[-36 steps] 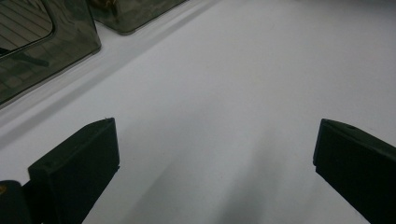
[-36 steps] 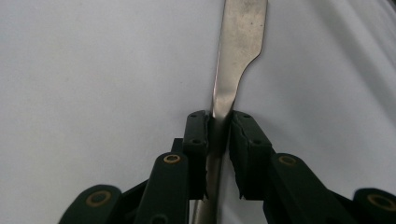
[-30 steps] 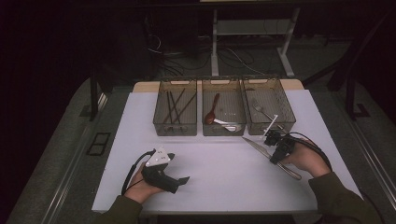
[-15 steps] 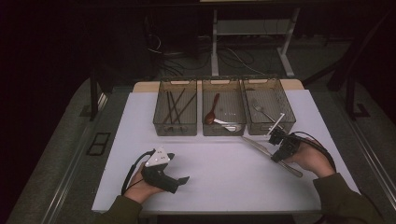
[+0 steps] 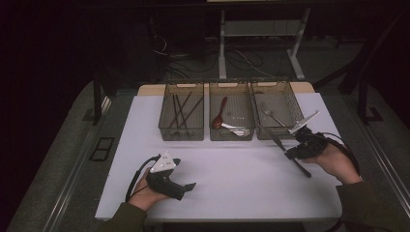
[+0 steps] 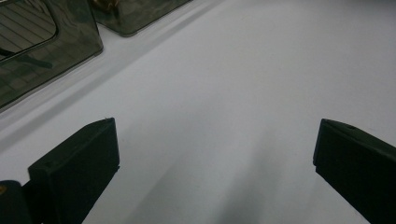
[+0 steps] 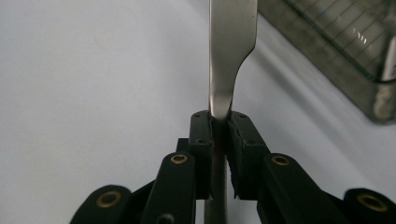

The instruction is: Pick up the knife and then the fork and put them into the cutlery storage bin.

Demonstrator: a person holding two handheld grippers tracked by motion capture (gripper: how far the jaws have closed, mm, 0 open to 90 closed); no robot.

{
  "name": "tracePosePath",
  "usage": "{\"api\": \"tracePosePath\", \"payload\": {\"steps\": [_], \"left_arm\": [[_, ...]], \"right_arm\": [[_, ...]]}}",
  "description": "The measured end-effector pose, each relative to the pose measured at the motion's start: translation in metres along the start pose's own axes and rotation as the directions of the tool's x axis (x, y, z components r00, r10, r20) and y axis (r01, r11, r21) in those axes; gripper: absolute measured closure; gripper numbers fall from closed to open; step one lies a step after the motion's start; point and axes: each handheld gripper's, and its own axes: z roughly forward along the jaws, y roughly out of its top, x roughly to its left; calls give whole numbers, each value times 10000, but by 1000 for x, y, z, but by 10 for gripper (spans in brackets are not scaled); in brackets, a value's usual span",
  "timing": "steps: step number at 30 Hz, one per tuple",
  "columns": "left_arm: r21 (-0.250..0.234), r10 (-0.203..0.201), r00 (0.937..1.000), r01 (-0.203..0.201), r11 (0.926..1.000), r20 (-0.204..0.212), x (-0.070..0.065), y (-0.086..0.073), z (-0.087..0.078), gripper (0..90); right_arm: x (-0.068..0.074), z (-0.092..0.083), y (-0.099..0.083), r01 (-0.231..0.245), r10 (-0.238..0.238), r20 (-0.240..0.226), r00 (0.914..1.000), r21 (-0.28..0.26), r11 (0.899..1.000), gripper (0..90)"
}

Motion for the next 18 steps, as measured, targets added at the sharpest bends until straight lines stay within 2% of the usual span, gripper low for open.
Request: {"api": "tracePosePath", "payload": {"steps": [6,9,14,17,18], "left_arm": [[-8,-6,10000,6,10000,-7,0,0,0,0],[-6,-13,10000,13,10000,-6,0,0,0,0],[-5,-20,10000,20,10000,-5,0,0,0,0],[2,-13,10000,13,10000,3,0,0,0,0],[1,-21,10000,21,10000,1,0,0,0,0]], "right_arm": [[-11,-9,-8,-363,338,-269,9991,-987,9945,799],[-16,-15,-11,-581,535,-325,9980,-1630,9849,799],[-23,-27,-14,-952,880,-389,9954,-2665,9591,799],[-27,-36,-14,-1192,1066,-558,9927,-3367,9341,799],[-28,-38,-14,-1202,1109,-465,9927,-3561,9267,799]]}}
